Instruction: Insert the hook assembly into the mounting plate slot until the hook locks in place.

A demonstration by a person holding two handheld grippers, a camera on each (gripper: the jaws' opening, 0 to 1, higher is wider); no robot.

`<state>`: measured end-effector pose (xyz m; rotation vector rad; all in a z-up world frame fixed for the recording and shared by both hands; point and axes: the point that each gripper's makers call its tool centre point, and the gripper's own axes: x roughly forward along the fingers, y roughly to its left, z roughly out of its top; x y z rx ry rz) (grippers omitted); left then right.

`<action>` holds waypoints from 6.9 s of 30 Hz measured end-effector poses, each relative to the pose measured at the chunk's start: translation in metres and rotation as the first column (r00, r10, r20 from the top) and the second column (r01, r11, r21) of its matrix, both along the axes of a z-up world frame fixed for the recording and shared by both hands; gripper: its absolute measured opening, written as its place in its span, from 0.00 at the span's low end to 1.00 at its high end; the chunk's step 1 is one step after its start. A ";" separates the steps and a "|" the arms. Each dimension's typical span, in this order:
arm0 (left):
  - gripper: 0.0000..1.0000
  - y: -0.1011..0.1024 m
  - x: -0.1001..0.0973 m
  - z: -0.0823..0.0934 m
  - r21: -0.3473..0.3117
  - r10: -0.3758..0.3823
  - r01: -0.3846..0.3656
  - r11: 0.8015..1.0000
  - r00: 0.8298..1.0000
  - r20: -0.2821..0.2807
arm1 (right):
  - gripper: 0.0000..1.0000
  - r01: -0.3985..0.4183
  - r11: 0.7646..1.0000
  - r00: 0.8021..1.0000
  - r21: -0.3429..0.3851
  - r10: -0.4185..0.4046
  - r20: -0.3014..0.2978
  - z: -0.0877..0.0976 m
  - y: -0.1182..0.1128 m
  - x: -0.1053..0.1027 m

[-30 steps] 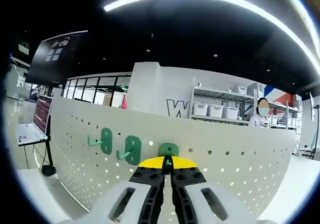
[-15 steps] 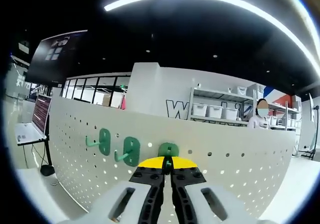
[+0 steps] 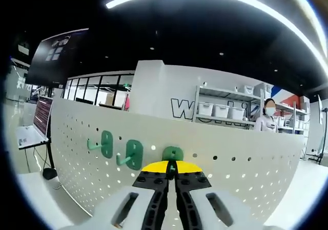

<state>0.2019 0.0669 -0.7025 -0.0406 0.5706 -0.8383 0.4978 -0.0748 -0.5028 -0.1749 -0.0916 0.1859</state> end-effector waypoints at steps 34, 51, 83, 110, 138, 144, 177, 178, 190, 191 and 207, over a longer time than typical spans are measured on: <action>0.48 0.000 -0.001 0.004 -0.017 0.000 0.000 1.000 1.000 0.007 | 0.05 0.002 1.000 1.000 -0.016 -0.002 -0.027 -0.003 0.002 0.000; 0.48 0.002 0.001 0.004 -0.017 0.010 -0.010 1.000 1.000 0.010 | 0.17 -0.009 0.999 0.996 -0.035 0.006 -0.088 -0.031 0.003 -0.006; 0.48 0.004 0.000 0.010 0.002 0.021 -0.021 1.000 0.999 0.043 | 0.37 -0.074 0.997 0.943 -0.029 0.060 -0.327 -0.111 -0.009 -0.068; 0.48 0.003 0.000 0.023 0.014 0.053 -0.055 0.998 0.995 0.087 | 0.42 -0.151 0.988 0.816 0.038 0.146 -0.559 -0.196 -0.023 -0.179; 0.48 -0.019 0.006 0.030 0.014 0.029 -0.031 0.999 0.993 0.113 | 0.44 -0.162 0.982 0.777 0.094 0.186 -0.601 -0.196 -0.032 -0.237; 0.48 -0.024 0.006 0.031 0.017 0.012 -0.014 1.000 0.993 0.114 | 0.44 -0.158 0.981 0.768 0.112 0.193 -0.611 -0.197 -0.033 -0.247; 0.47 -0.068 0.037 0.047 0.040 -0.108 0.102 0.994 0.980 0.165 | 0.44 -0.138 0.975 0.778 0.172 0.214 -0.591 -0.178 -0.036 -0.268; 0.47 -0.069 0.040 0.047 0.043 -0.111 0.106 0.993 0.980 0.167 | 0.44 -0.138 0.976 0.778 0.170 0.213 -0.591 -0.178 -0.037 -0.269; 0.47 -0.085 0.064 0.041 0.071 -0.151 0.141 0.987 0.973 0.174 | 0.44 -0.128 0.972 0.768 0.195 0.222 -0.601 -0.178 -0.040 -0.273; 0.47 -0.086 0.066 0.041 0.071 -0.153 0.142 0.987 0.973 0.175 | 0.44 -0.122 0.972 0.768 0.199 0.219 -0.602 -0.178 -0.041 -0.273; 0.47 -0.108 0.095 0.028 0.118 -0.210 0.191 0.975 0.961 0.182 | 0.43 -0.102 0.973 0.767 0.205 0.208 -0.607 -0.179 -0.045 -0.274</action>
